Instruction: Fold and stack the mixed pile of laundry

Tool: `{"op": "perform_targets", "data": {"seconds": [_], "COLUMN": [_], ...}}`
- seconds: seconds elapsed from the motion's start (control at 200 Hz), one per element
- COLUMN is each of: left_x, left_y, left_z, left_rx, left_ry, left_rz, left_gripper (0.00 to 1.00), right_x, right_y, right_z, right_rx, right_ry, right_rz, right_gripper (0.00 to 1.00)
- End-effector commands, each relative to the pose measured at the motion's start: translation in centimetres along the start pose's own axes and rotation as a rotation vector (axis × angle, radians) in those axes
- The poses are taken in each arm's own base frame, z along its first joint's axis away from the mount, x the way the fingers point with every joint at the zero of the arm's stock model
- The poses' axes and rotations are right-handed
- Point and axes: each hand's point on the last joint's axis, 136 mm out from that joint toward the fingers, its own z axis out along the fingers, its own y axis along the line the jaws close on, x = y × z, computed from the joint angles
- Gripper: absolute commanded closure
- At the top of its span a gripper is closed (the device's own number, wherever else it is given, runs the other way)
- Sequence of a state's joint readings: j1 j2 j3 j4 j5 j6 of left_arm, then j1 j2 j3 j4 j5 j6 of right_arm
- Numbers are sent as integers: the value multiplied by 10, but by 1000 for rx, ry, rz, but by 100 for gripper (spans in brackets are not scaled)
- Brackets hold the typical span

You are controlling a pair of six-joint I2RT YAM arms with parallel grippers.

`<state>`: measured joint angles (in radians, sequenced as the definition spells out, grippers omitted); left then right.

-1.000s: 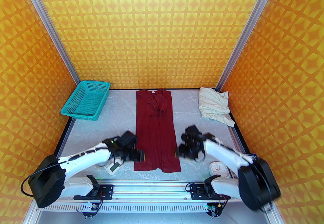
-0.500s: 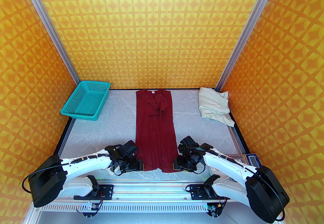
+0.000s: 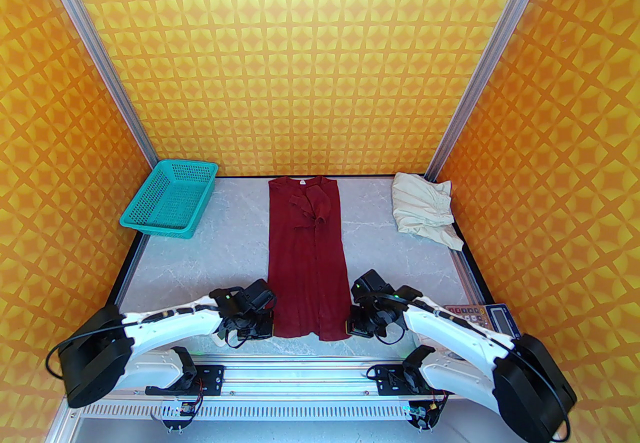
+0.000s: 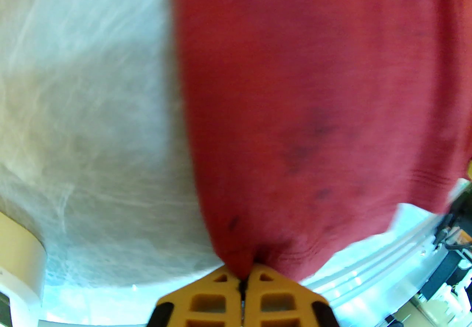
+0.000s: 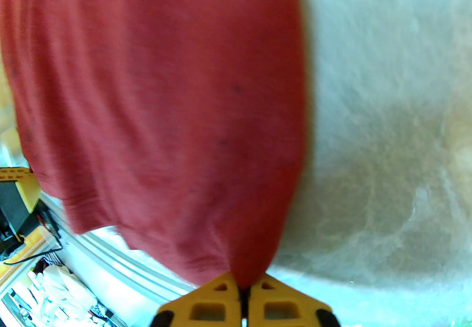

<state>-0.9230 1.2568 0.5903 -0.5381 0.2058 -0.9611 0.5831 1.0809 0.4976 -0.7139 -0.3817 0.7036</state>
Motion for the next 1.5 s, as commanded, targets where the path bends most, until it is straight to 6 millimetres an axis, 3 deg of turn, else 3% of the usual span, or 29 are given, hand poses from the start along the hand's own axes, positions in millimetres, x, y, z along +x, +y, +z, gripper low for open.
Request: {"op": "perform_targets", "data": {"seconds": [0.0, 0.15, 0.34, 0.375, 0.415, 0.565, 0.65, 0.715, 0.865, 0.995, 1.29, 1.37, 1.43, 1.495], "left_x": [-14, -31, -74, -86, -99, -153, -186, -220, -274, -304, -360, -370, -376, -380], "left_y": [-14, -34, -64, -68, -65, -75, -83, -77, -68, -54, -30, -19, -9, 0], "left_z": [-15, -50, -102, -114, -111, -133, -143, -150, -137, -116, -58, -43, -39, -41], "left_rx": [39, 81, 124, 132, 98, 93, 96, 98, 69, 67, 109, 106, 102, 101], "left_ry": [-83, -197, -383, -415, -414, -504, -555, -602, -614, -630, -616, -610, -618, -634], "left_rz": [25, 77, 148, 145, 130, 126, 126, 89, 56, 12, -27, -42, -57, -72], "left_gripper": [100, 100, 100, 100, 100, 100, 100, 100, 100, 100, 100, 86, 57, 48], "right_x": [-6, -20, -72, -84, -100, -163, -196, -220, -270, -304, -362, -376, -384, -388], "right_y": [10, 23, 48, 54, 62, 84, 92, 97, 97, 91, 64, 56, 55, 53], "right_z": [-13, -45, -97, -102, -109, -132, -135, -133, -123, -101, -60, -47, -39, -41], "right_rx": [-10, 9, 90, 90, 83, 49, 18, 4, -21, -50, -93, -107, -139, -152], "right_ry": [-31, -118, -303, -322, -341, -437, -465, -476, -487, -459, -450, -441, -438, -437], "right_rz": [-7, -25, -78, -78, -78, -72, -62, -59, -36, -7, 41, 45, 33, 32], "right_gripper": [100, 100, 100, 100, 100, 100, 100, 100, 100, 100, 99, 81, 63, 57]}}
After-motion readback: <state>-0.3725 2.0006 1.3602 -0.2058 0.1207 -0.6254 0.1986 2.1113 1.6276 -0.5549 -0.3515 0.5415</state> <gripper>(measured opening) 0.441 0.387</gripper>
